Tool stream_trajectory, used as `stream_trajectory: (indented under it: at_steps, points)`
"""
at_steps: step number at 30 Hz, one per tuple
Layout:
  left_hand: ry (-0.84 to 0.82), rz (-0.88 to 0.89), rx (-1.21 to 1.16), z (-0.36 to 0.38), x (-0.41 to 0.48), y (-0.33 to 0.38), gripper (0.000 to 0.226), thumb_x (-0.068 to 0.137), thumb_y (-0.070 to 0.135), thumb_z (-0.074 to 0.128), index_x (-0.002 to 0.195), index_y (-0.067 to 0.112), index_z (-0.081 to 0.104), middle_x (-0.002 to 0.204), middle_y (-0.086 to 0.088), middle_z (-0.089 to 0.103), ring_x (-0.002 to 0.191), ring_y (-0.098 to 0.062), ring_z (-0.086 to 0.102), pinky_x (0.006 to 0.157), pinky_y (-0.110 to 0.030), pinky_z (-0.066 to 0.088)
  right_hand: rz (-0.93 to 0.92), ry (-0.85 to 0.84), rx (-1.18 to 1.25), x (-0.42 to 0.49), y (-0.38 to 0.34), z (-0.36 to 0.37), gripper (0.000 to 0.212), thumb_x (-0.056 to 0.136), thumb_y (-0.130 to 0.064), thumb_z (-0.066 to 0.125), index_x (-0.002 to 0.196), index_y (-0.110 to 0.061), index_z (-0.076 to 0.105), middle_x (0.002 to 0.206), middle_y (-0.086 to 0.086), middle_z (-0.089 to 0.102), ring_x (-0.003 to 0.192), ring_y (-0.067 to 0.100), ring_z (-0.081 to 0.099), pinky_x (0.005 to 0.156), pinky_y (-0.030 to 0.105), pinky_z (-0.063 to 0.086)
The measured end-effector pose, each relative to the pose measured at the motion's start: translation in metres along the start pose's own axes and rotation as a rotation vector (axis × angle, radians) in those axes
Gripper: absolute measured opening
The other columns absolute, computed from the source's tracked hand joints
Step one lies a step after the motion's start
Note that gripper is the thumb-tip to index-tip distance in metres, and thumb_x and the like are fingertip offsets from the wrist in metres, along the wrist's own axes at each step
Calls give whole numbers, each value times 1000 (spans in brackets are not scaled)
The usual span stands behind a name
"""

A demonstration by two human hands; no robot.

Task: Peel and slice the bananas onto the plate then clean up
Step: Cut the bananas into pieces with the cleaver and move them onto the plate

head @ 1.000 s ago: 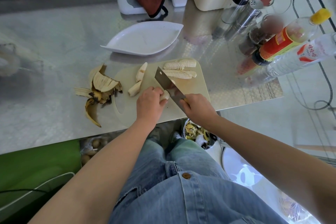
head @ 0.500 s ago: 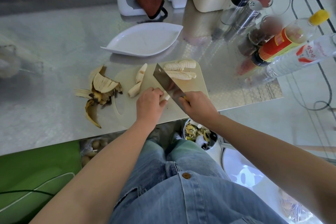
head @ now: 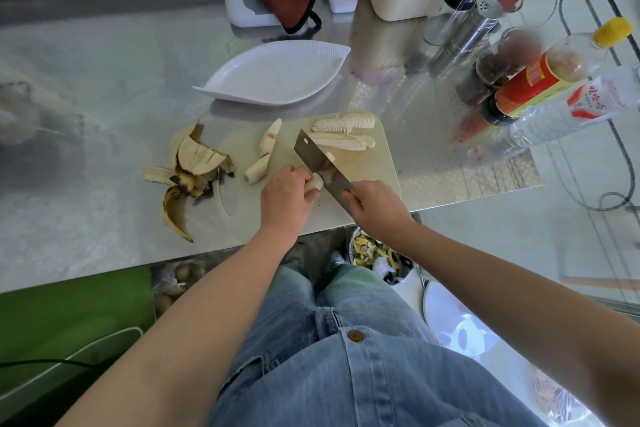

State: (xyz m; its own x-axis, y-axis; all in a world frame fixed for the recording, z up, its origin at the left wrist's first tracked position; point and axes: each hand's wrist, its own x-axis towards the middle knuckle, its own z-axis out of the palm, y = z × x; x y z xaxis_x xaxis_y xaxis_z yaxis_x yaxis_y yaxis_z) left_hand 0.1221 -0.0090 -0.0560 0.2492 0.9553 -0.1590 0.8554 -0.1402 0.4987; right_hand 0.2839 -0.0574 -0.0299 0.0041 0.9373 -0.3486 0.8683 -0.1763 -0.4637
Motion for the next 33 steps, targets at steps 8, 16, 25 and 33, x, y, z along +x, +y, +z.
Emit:
stream_trajectory:
  at_steps: [8, 16, 25, 33]
  points:
    - [6, 6, 0, -1, -1, 0, 23, 82, 26, 74, 100, 14, 69, 93, -4, 62, 86, -23, 58, 71, -33, 44, -38, 68, 67, 1, -1, -9, 36, 95, -22, 46, 61, -10, 40, 55, 7, 43, 53, 30, 43, 51, 33, 32]
    - [7, 4, 6, -1, 0, 0, 23, 82, 26, 74, 100, 14, 69, 93, -5, 62, 86, -24, 59, 72, -33, 45, -37, 38, 38, 2, -5, -11, 40, 95, -22, 46, 57, -17, 33, 52, -1, 37, 51, 24, 38, 45, 30, 22]
    - [2, 3, 8, 0, 0, 0, 27, 82, 27, 74, 105, 13, 68, 96, -6, 63, 88, -25, 59, 74, -35, 46, -32, -1, -14, -3, -1, -2, 40, 98, -24, 44, 60, -18, 31, 55, -4, 34, 54, 21, 36, 47, 28, 19]
    - [5, 6, 12, -1, 0, 0, 23, 82, 28, 74, 100, 15, 68, 93, -4, 62, 87, -23, 58, 72, -32, 43, -66, 44, 34, -3, -3, -11, 38, 96, -21, 46, 60, -15, 35, 55, 0, 36, 56, 26, 40, 54, 31, 27]
